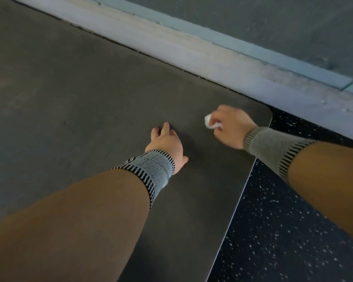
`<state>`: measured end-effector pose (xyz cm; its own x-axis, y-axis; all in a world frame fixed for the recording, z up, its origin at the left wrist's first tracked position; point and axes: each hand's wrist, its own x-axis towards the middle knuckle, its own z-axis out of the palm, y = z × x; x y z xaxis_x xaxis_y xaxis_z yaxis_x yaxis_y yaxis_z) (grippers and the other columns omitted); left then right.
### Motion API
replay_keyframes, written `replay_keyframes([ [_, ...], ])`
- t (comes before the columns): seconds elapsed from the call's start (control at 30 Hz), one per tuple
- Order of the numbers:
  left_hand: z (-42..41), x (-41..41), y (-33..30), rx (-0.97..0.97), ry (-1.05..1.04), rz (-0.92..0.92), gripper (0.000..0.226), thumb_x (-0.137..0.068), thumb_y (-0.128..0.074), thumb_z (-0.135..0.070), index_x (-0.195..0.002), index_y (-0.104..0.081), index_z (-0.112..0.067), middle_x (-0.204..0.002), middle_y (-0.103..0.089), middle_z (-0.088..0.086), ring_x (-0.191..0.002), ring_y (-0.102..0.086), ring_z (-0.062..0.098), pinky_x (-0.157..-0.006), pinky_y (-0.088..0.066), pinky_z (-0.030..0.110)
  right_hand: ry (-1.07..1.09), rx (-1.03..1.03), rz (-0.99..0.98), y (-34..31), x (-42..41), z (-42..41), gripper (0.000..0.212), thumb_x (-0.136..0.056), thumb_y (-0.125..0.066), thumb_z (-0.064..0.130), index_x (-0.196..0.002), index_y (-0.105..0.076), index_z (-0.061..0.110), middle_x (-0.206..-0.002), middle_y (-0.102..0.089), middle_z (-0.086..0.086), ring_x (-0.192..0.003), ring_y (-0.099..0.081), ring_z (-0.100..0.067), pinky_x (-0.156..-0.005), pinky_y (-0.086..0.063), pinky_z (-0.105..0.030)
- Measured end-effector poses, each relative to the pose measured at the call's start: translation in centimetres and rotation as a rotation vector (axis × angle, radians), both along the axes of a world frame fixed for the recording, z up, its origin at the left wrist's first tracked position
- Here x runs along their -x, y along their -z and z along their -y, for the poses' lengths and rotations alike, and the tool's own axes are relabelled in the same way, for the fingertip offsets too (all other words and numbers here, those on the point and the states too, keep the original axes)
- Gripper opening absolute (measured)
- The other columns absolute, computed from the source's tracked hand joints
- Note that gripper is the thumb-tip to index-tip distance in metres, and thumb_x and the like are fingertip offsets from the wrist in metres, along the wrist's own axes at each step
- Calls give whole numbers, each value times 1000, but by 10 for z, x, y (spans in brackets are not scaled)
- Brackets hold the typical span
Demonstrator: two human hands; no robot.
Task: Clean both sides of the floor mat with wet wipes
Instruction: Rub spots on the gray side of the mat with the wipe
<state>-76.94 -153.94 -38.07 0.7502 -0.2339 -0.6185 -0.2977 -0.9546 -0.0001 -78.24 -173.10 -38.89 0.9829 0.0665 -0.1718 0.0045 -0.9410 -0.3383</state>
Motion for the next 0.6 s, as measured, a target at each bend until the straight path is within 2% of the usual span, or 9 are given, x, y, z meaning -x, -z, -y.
replay_keyframes([
  [0.07,-2,-1,1,19,-31,-1,93,-90,-57,-54,-154,-7,-9,-161,10,-2,-147,2,28,-113,-32,43,-66,-11,-19,5,11,7,16,-84,-60,16,-99,-63,20,-97,-47,6,-89,-53,-16,-80,-44,-27],
  [0.17,-5,0,1,34,-18,0,93,-89,-57,-56,-154,-8,-12,-161,9,-4,-148,1,26,-113,-34,44,272,43,55,13,1,30,19,-84,-57,12,-102,-62,17,-106,-51,-3,-94,-54,-23,-79,-37,-26],
  [0.2,-7,0,1,32,-7,0,93,-89,-56,-57,-154,-8,-13,-161,8,-5,-148,0,25,-113,-34,44,312,28,53,13,2,28,18,-83,-57,11,-98,-61,18,-105,-52,-4,-95,-55,-25,-79,-36,-25],
  [0.23,-9,0,0,29,10,0,92,-89,-55,-57,-154,-7,-15,-161,8,-6,-148,0,24,-113,-34,45,228,18,38,13,7,21,16,-80,-57,11,-92,-61,22,-100,-52,-1,-94,-56,-25,-78,-37,-25],
  [0.3,-15,-4,-2,27,56,-2,87,-90,-54,-56,-155,-8,-18,-161,8,-9,-148,-2,23,-113,-33,45,-97,-24,-39,12,29,-6,17,-77,-57,14,-81,-55,30,-90,-47,9,-88,-56,-20,-74,-39,-23],
  [0.37,-21,-9,-4,28,95,-9,82,-92,-53,-52,-155,-10,-21,-161,7,-11,-147,-3,23,-114,-32,45,-255,-59,-73,11,42,-18,13,-78,-57,15,-84,-59,26,-90,-48,8,-85,-54,-18,-72,-40,-24],
  [0.43,-23,-12,-6,16,120,-10,80,-93,-53,-51,-155,-11,-22,-161,6,-12,-147,-4,24,-114,-32,45,-156,-14,21,14,22,-8,18,-81,-57,10,-95,-65,18,-99,-52,-2,-91,-55,-24,-78,-43,-28],
  [0.53,-21,-11,-6,-19,97,5,80,-92,-54,-52,-154,-12,-27,-161,7,-9,-147,-3,25,-112,-33,48,261,43,60,19,-14,6,28,-87,-53,7,-113,-62,14,-115,-50,-9,-104,-53,-27,-91,-43,-32],
  [0.6,-21,-8,-5,-27,38,-6,79,-91,-54,-55,-153,-9,-36,-161,13,-6,-147,4,27,-111,-32,52,186,7,86,20,-18,-10,30,-85,-54,4,-111,-64,14,-114,-52,-11,-104,-54,-29,-91,-43,-32],
])
